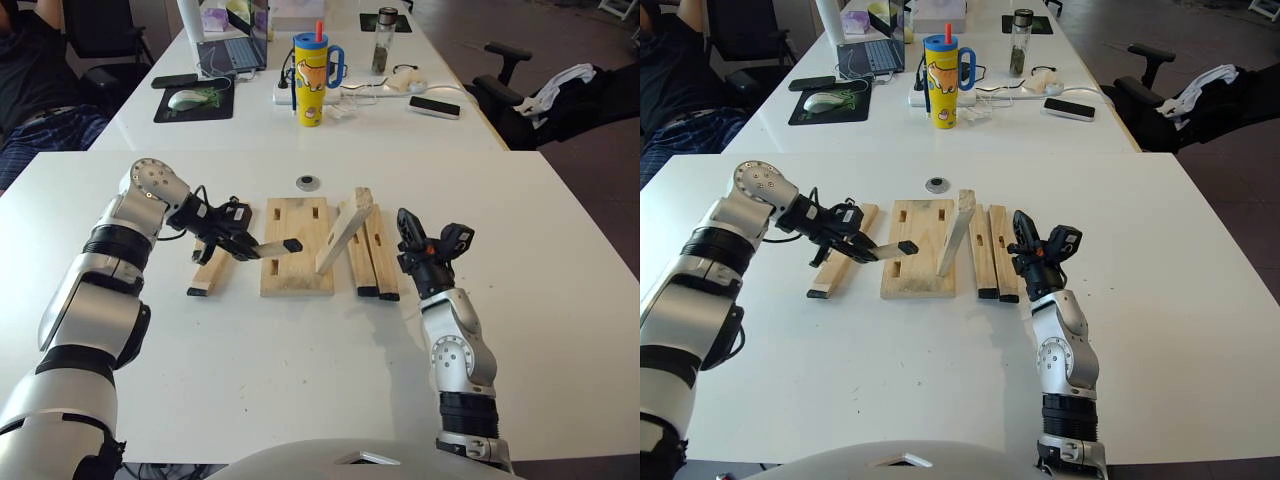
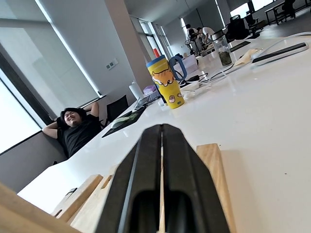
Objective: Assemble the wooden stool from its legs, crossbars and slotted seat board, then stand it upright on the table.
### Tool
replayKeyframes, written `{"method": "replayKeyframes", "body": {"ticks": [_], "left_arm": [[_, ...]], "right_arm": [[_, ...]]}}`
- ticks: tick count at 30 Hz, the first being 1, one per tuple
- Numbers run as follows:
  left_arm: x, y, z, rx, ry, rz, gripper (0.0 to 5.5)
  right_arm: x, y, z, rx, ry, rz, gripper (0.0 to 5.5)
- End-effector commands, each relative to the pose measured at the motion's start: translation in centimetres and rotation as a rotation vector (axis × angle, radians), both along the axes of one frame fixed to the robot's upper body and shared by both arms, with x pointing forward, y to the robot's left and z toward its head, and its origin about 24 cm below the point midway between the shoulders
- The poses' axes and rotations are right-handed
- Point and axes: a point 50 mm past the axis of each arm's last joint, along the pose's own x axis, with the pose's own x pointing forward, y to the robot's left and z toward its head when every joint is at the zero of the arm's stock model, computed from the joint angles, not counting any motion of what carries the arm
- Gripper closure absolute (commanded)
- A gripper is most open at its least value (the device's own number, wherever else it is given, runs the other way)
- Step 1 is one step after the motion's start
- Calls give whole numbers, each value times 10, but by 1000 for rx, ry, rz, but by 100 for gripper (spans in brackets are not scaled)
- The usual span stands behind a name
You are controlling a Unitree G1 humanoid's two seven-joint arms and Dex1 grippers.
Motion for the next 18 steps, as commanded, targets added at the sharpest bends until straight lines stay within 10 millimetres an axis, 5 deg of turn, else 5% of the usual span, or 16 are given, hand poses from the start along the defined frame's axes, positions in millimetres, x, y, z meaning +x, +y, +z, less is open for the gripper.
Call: {"method": "replayKeyframes", "body": {"ticks": [1,7,9,12,15,18], "left_arm": [[-18,2,21,72,-33,10,509],[-24,-22,52,119,-60,-27,509],[-21,-13,43,149,-31,5,509],[-26,11,25,196,16,81,509],[-38,25,14,192,54,145,509],[-47,19,5,190,84,134,509]], "right_arm": [[-5,18,17,-157,20,2,550],[-23,21,41,-355,-84,-70,550],[-43,-4,22,-432,28,-135,550],[-79,-21,-25,-500,306,6,550],[-99,9,-32,-514,346,406,550],[-90,47,1,-352,157,600,550]]}}
